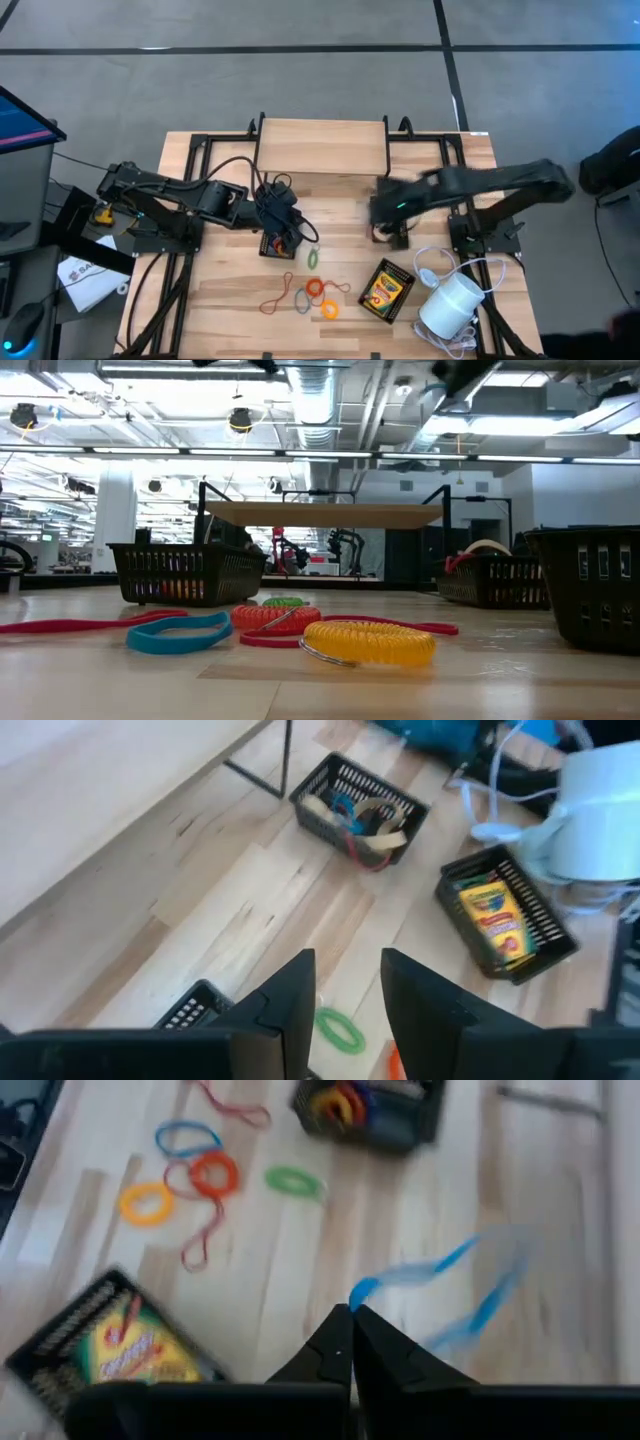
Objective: Pick & Place Office Desk Supplies
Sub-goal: Put the top blue rubber band into the top right black bin, then put the left red rubber band into the top right black bin
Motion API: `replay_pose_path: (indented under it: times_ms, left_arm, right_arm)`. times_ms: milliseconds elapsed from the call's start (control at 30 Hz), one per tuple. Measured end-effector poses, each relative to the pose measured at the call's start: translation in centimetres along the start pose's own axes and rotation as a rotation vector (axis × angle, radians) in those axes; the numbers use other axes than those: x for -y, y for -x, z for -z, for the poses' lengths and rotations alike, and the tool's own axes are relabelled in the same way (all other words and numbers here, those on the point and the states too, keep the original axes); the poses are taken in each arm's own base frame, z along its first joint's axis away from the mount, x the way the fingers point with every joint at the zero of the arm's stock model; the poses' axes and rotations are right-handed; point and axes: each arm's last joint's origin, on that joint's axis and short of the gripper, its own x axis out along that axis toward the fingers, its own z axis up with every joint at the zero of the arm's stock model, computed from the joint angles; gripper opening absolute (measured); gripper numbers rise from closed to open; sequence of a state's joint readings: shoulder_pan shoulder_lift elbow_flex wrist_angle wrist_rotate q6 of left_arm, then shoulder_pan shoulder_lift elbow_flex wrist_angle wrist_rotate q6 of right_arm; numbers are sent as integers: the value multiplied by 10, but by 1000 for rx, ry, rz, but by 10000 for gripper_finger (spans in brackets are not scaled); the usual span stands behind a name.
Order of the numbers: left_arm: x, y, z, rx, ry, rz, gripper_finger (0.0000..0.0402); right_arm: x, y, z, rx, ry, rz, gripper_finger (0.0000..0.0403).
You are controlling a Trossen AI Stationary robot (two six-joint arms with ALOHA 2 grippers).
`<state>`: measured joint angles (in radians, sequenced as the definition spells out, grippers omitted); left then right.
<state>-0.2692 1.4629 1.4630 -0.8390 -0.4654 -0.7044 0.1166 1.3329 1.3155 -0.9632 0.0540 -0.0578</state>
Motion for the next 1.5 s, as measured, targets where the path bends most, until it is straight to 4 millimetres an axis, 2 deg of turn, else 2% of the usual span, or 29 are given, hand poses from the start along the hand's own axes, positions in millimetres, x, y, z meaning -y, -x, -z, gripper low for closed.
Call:
replay_pose_path:
  times_ms: [67,200,267,333,533,633,733,1000,1067,1200,1300,1500]
  left_arm:
    - [-1,-5,5,-6,-6,-10,111]
    - [-1,-17,14,7,11,-2,111]
    - [0,-23,18,16,21,11,111]
    - [2,-26,18,26,41,41,111]
    - [8,-27,21,17,101,120,109]
    - [13,-24,23,24,92,144,101]
    - [15,-23,25,22,79,151,94]
    - [14,-23,25,25,5,149,107]
    - [15,-22,24,9,7,186,114]
    - [27,-16,28,-91,33,381,124]
    - [44,-13,50,-223,77,427,124]
    - [69,9,110,-358,133,265,123]
  right_arm:
    - [7,16,11,-17,-42,15,1]
    - [19,18,24,-65,-119,40,1]
    - [23,4,29,-112,-137,25,1]
    - [27,-19,34,-167,-141,21,0]
    - [36,-81,76,-427,-192,-1,12]
    - [39,-91,91,-489,-218,-1,46]
    - [40,-91,92,-492,-221,-1,88]
    - [43,-57,67,-364,-221,17,193]
    - [44,-41,58,-352,-220,19,210]
    - [45,0,37,-302,-207,22,226]
    - [46,30,23,-236,-203,30,227]
    - [47,72,8,-75,-204,61,222]
